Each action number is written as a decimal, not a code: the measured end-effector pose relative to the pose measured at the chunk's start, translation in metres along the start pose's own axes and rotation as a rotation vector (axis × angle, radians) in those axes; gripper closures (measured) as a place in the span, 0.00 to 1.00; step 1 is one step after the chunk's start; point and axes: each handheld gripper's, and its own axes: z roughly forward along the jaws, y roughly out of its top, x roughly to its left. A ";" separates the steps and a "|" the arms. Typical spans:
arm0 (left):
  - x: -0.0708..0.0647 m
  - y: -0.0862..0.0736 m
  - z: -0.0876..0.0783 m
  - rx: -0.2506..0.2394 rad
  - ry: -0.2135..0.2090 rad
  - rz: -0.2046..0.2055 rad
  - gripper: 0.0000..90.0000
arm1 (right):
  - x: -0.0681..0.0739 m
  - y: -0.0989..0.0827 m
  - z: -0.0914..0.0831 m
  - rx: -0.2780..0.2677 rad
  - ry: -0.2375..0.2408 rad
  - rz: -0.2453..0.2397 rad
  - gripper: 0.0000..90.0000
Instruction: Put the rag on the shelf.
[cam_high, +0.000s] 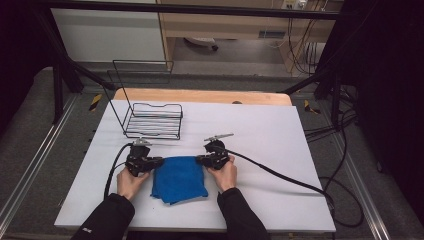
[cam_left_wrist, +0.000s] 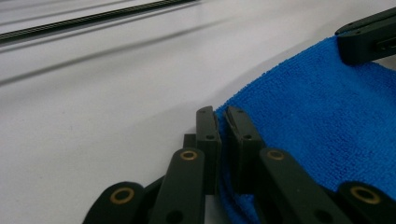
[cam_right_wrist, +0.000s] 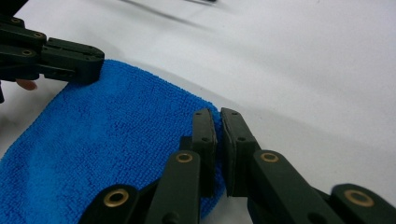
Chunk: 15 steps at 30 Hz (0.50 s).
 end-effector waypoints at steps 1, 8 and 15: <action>0.000 0.000 -0.001 -0.004 0.000 -0.003 0.93 | 0.001 0.000 -0.001 -0.008 -0.001 -0.001 0.95; -0.001 0.002 -0.021 -0.105 -0.029 -0.020 0.94 | 0.008 0.002 -0.016 -0.098 0.015 -0.034 0.96; -0.010 0.002 -0.045 -0.212 -0.046 0.003 0.94 | 0.018 0.005 -0.037 -0.196 0.026 -0.077 0.96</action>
